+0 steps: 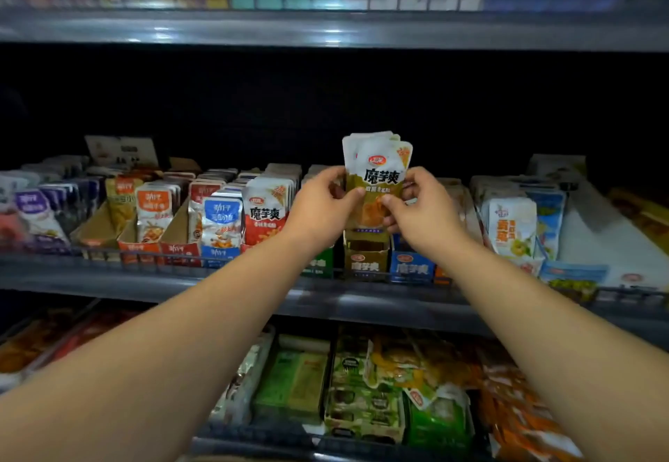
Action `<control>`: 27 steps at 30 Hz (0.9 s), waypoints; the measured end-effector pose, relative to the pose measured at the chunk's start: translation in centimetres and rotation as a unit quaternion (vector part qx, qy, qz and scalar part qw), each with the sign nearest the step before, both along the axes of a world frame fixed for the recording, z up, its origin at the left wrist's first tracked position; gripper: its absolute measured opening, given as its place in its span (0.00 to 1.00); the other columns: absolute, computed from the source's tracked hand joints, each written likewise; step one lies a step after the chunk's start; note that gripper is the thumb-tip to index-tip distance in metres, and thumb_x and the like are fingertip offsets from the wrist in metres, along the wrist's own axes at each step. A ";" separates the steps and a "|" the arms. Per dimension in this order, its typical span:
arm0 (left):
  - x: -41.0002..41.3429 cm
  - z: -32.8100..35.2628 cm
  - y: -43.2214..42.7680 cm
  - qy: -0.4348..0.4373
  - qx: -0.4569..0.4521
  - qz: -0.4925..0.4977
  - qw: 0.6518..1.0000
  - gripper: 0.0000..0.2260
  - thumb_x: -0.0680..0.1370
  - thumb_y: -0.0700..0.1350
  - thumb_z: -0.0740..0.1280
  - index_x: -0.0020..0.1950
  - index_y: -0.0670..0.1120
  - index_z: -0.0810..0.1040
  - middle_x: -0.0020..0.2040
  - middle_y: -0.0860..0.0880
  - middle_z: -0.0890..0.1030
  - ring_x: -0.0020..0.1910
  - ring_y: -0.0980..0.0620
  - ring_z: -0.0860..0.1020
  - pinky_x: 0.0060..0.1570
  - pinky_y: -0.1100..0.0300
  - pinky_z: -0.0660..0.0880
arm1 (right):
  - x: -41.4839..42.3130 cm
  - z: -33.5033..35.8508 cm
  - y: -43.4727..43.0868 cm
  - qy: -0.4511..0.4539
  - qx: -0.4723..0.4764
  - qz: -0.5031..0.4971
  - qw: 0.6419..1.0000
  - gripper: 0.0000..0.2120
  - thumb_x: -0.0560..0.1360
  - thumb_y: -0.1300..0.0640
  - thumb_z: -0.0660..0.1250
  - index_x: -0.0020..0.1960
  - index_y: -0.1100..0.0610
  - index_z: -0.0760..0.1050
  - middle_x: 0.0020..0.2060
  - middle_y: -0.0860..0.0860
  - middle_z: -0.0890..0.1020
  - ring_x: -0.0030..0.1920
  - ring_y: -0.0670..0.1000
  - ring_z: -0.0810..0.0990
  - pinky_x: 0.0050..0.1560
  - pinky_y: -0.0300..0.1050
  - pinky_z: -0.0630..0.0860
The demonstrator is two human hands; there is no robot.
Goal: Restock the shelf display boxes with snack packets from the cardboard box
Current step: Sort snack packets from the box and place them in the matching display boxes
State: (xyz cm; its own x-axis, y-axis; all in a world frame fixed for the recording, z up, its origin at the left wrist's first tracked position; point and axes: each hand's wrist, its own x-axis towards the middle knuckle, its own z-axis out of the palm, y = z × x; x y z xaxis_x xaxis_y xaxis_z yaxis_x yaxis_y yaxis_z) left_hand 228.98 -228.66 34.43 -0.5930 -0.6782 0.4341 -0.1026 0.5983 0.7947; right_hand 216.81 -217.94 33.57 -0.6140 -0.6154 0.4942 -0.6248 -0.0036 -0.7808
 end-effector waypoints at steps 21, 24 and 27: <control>-1.7 -4.0 -2.3 -0.070 -0.073 -0.011 0.995 0.19 0.83 0.48 0.65 0.73 0.53 0.66 0.56 0.48 0.77 0.47 0.51 0.79 0.45 0.53 0.79 | -2.2 -2.0 -2.5 0.095 0.145 -0.026 0.984 0.17 0.80 0.56 0.67 0.67 0.51 0.68 0.45 0.44 0.77 0.47 0.49 0.81 0.43 0.46 0.80; -1.6 -4.0 -2.5 -0.089 -0.098 -0.009 0.991 0.20 0.83 0.48 0.65 0.74 0.52 0.65 0.56 0.48 0.76 0.44 0.52 0.77 0.42 0.54 0.75 | -2.6 -2.0 -2.5 0.109 0.143 -0.038 0.983 0.14 0.79 0.56 0.68 0.63 0.51 0.70 0.40 0.44 0.77 0.41 0.47 0.79 0.36 0.42 0.74; -1.5 -4.2 -2.6 -0.080 -0.082 -0.012 0.993 0.21 0.83 0.48 0.65 0.74 0.54 0.65 0.56 0.47 0.77 0.43 0.53 0.79 0.39 0.56 0.76 | -2.7 -2.0 -2.4 0.135 0.140 -0.040 0.980 0.13 0.79 0.55 0.69 0.61 0.49 0.71 0.39 0.46 0.78 0.39 0.46 0.78 0.33 0.41 0.70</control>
State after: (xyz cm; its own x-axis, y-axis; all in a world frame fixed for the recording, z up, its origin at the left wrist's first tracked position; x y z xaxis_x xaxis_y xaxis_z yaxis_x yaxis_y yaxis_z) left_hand 227.47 -231.26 30.23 -0.6782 -0.5911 0.4366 -0.2043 0.7223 0.6607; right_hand 214.12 -220.36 31.53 -0.5356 -0.7055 0.4642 -0.7984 0.2439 -0.5505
